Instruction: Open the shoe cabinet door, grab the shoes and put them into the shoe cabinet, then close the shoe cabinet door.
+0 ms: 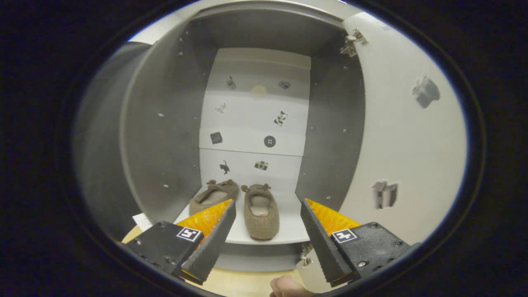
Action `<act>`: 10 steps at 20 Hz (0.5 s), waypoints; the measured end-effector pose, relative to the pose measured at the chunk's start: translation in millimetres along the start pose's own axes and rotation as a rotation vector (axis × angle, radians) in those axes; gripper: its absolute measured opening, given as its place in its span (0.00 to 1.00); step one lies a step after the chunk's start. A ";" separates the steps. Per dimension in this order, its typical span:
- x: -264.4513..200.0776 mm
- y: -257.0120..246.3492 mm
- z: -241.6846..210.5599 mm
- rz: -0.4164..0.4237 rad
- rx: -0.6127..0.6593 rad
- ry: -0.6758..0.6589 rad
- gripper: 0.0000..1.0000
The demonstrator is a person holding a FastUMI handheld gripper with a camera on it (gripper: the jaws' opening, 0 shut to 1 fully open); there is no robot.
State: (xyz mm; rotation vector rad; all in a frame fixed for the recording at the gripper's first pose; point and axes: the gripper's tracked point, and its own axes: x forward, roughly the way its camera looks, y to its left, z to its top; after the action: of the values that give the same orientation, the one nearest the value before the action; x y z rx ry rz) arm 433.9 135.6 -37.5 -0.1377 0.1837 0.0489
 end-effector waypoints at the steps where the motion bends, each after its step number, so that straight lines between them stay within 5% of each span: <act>1: -19.5 -2.1 7.4 0.005 0.009 -0.018 1.00; 10: -202.9 -34.3 41.3 0.073 0.089 -0.061 1.00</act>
State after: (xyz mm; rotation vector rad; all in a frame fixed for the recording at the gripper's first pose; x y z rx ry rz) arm 244.1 100.2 44.9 -0.0406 0.1297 0.1177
